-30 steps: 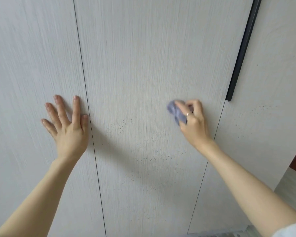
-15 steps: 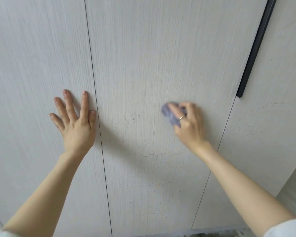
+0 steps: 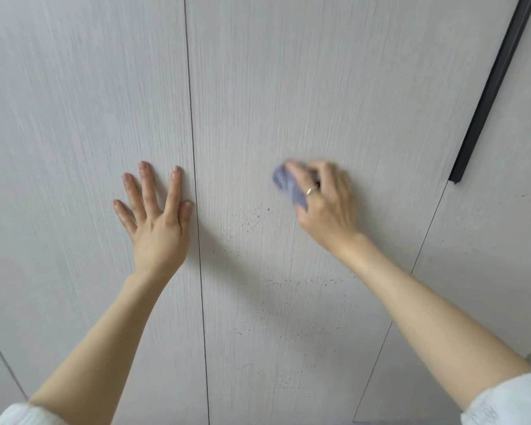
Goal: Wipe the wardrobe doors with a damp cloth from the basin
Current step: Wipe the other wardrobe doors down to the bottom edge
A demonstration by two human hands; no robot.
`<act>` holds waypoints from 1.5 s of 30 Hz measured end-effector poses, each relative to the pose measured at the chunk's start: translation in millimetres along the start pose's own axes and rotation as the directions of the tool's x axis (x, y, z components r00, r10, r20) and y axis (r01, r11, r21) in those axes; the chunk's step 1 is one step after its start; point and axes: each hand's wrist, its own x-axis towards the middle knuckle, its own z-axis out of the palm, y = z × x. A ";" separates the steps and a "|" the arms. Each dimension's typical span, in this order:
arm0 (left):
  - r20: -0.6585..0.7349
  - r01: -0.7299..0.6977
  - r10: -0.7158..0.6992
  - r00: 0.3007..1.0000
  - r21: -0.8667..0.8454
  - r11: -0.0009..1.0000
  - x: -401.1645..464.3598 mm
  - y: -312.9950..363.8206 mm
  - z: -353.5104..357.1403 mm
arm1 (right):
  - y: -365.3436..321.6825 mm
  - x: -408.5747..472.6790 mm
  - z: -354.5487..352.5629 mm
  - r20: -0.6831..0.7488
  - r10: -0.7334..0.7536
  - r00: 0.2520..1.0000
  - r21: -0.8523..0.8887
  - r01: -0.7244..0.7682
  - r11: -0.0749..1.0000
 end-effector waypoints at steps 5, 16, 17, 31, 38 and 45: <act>-0.010 -0.011 0.011 1.000 -0.002 1.000 0.5 -3.3 2.3 | -26.2 -25.4 11.5 -0.011 0.087 0.996 0.057 -0.086 0.995; -0.011 -0.029 0.029 1.000 -0.002 1.000 -1.1 -4.9 1.5 | -38.5 13.7 15.0 -0.009 0.126 0.992 0.045 -0.126 0.991; -0.010 -0.035 0.035 0.999 0.004 0.999 -1.6 -6.5 1.5 | -43.3 15.6 17.0 -0.021 0.178 0.984 0.055 -0.177 0.983; 0.013 -0.081 0.081 0.997 0.062 0.995 -20.1 -34.3 5.9 | -76.2 4.4 31.9 0.055 -0.006 0.998 0.085 0.002 0.996; 0.085 -0.104 0.095 0.992 0.107 0.989 -35.6 -46.4 5.4 | -109.6 -70.7 39.7 0.277 -0.425 0.862 0.088 0.418 0.904; 0.010 -0.130 0.130 0.991 -0.008 0.991 -34.5 -44.4 -16.9 | -100.6 34.9 40.2 0.010 -0.147 0.989 0.077 0.146 0.986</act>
